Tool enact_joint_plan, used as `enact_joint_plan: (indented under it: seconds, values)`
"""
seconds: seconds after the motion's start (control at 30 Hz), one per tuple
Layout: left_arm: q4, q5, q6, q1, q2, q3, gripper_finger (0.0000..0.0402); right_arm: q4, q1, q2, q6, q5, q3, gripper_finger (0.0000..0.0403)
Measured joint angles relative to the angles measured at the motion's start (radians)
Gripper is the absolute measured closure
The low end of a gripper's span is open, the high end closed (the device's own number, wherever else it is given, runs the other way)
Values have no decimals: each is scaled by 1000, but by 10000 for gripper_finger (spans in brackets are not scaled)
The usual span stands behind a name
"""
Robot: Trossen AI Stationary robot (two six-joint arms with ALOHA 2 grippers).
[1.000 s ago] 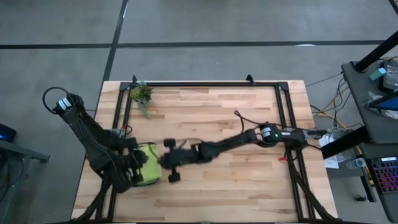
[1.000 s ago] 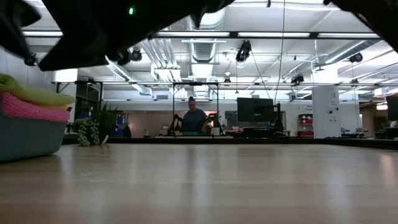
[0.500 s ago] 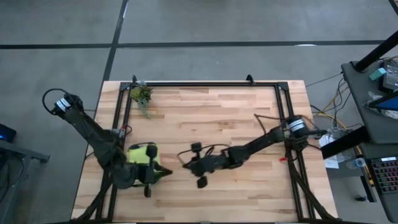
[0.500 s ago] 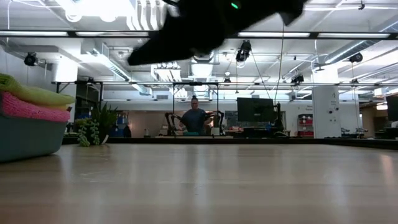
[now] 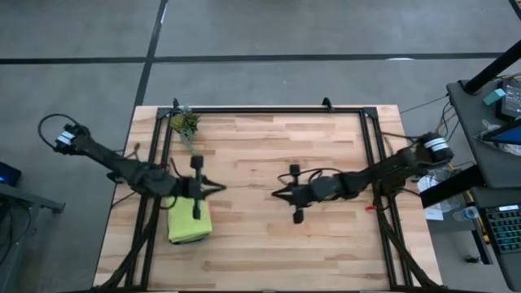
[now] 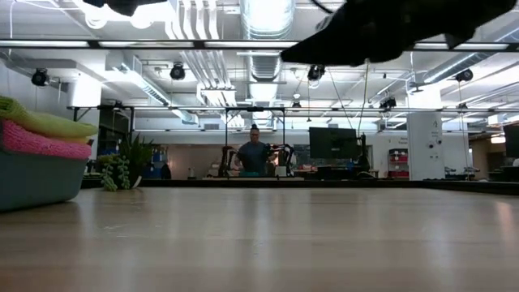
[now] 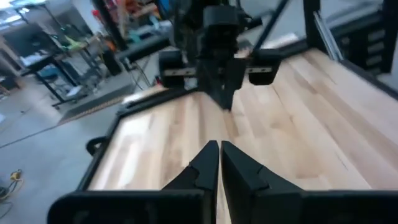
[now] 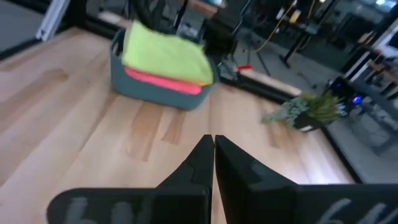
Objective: Fold microfiber towels
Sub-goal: Return to Home Position
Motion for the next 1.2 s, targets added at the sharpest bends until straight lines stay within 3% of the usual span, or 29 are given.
enact_joint_plan:
  seconds: [0.17,0.37,0.5,0.9,1.2]
  values:
    - [0,1,10,33,-193,-68,398,26,-32,-156,-53,-31,-128,394]
    - [50,-53,7,46,-371,-155,398,105,-165,-312,-33,-171,-275,394]
    - [54,-82,-19,46,-424,-207,401,199,-248,-378,-19,-282,-343,394]
    - [176,-119,-13,46,-671,-435,401,306,-303,-505,-16,-288,-486,394]
    - [190,-134,-11,46,-845,-565,401,305,-303,-694,32,-288,-603,394]
